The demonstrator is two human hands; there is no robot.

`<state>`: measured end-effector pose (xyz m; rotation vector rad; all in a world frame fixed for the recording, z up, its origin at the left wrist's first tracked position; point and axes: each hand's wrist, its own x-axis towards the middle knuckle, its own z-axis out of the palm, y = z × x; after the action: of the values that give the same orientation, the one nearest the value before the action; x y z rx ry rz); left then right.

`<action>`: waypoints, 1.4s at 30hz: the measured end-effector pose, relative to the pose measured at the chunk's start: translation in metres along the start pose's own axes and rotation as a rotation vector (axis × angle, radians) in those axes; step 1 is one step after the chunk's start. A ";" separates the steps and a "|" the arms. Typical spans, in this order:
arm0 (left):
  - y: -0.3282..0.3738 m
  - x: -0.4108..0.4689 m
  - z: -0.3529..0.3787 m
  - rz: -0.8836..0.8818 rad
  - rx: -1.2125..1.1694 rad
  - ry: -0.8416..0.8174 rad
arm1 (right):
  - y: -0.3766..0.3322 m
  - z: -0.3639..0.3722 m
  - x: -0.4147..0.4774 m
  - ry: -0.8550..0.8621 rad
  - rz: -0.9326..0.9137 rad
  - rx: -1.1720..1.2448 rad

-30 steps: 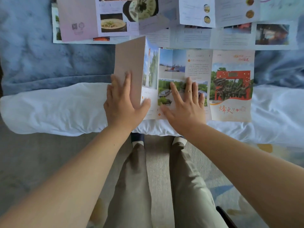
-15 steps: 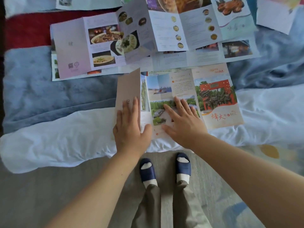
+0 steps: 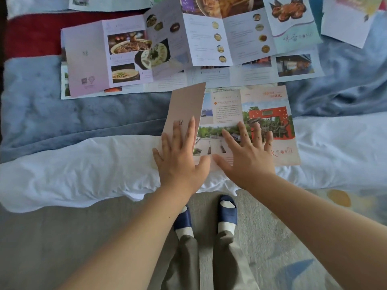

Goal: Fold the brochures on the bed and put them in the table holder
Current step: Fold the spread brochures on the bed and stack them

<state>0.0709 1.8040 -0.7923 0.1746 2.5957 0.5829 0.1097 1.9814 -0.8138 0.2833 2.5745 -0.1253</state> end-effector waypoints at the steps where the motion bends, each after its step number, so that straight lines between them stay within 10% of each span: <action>1: 0.006 0.001 0.002 0.010 0.001 -0.002 | 0.005 0.000 0.000 -0.007 -0.016 -0.009; 42: 0.055 0.010 0.094 0.107 0.289 -0.070 | 0.114 0.043 -0.028 0.178 0.024 0.164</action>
<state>0.1072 1.8903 -0.8479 0.4215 2.6023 0.2297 0.1812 2.0814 -0.8393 0.4022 2.7406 -0.3167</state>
